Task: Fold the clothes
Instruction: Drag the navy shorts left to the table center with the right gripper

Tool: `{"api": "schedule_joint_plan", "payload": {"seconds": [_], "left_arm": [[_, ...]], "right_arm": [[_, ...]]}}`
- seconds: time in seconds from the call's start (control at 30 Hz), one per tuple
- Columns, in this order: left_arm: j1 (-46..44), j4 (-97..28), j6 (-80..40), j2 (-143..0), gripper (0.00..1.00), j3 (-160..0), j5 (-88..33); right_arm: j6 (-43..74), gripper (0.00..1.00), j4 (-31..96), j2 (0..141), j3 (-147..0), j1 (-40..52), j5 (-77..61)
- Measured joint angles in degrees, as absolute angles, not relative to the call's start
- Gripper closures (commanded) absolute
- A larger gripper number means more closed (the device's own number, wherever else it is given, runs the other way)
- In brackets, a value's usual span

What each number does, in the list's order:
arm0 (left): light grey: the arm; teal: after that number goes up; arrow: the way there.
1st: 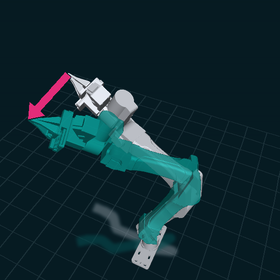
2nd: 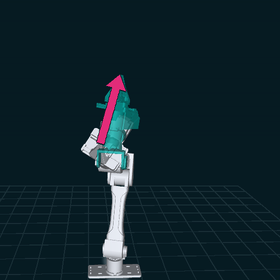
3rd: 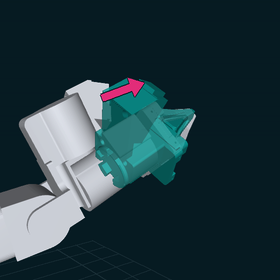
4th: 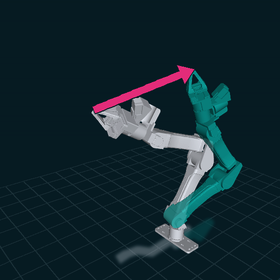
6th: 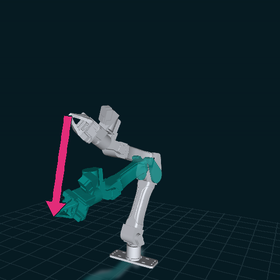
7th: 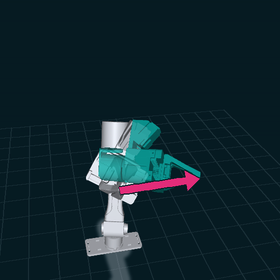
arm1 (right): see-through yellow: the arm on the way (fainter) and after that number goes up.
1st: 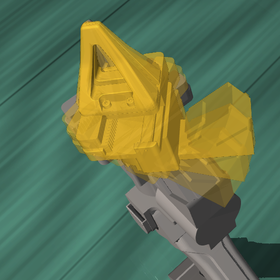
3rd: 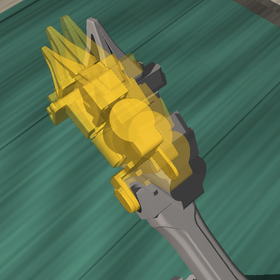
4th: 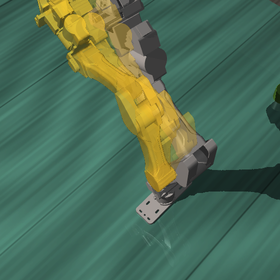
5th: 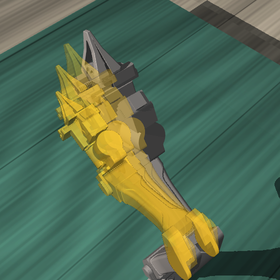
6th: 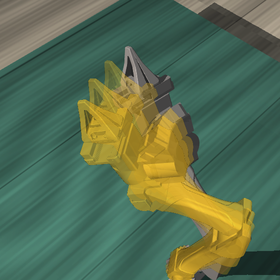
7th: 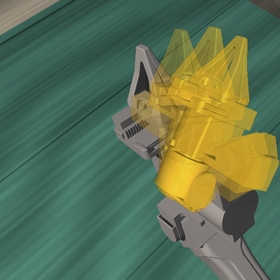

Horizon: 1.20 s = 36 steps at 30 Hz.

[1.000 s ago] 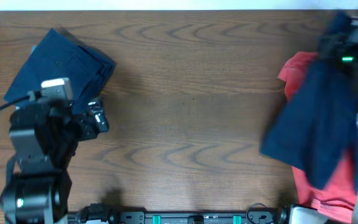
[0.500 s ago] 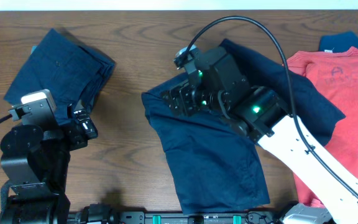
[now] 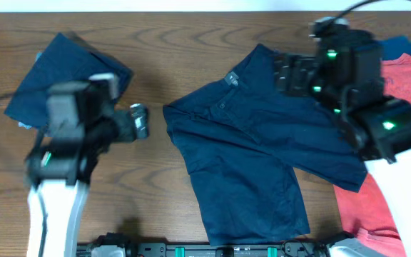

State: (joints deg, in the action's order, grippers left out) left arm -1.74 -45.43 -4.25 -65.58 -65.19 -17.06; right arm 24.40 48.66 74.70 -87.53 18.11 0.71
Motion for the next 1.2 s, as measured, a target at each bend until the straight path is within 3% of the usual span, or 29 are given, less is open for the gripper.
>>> {"api": "schedule_joint_plan", "payload": {"seconds": [0.1,0.17,0.23,0.3,0.43,0.57,0.73,0.77,0.83,0.87,0.9,1.2], "left_arm": [[-3.07,-38.74,-4.27,-73.69,0.05,-65.19,-21.21],[-3.60,-35.62,-4.97,-77.69,0.18,-65.21,-22.90],[-4.08,-33.91,-4.99,-81.87,0.38,-65.21,-23.88],[-4.71,-32.08,-5.21,-87.15,0.50,-65.21,-24.43],[-5.54,-27.66,-5.37,-97.21,0.52,-65.21,-25.19],[-5.98,-23.99,-5.89,-104.47,0.39,-65.21,-25.39],[-6.13,-22.04,-6.20,-109.40,0.36,-65.21,-25.26],[-6.15,-21.93,-6.17,-109.97,0.38,-65.23,-25.17],[-6.20,-21.80,-6.48,-110.10,0.53,-65.45,-24.64],[-6.28,-21.80,-6.28,-110.32,0.81,-65.52,-24.38],[-6.37,-21.98,-6.37,-110.48,0.94,-65.58,-23.97],[-5.08,-34.61,-12.62,-109.93,0.94,-67.00,-13.47]], "right_arm": [[25.71,0.18,52.27,74.28,-87.64,15.35,0.78],[26.26,0.18,54.02,74.48,-87.64,14.11,0.89],[26.61,0.18,55.64,74.61,-87.64,13.47,0.97],[26.79,0.18,56.71,74.63,-87.66,13.10,0.95],[26.81,0.18,57.91,74.63,-87.66,13.06,0.93],[26.83,0.18,58.54,74.61,-87.66,13.06,0.99],[26.85,0.18,59.46,74.63,-87.66,13.06,1.39],[26.87,0.18,59.66,74.63,-87.66,13.06,1.54],[26.92,0.18,60.07,74.63,-87.66,13.06,1.74],[26.96,0.18,60.18,74.63,-87.66,13.06,1.85],[26.98,0.19,60.20,74.72,-87.66,13.06,2.02],[27.00,0.23,60.47,78.04,-87.66,12.97,4.62]]}}
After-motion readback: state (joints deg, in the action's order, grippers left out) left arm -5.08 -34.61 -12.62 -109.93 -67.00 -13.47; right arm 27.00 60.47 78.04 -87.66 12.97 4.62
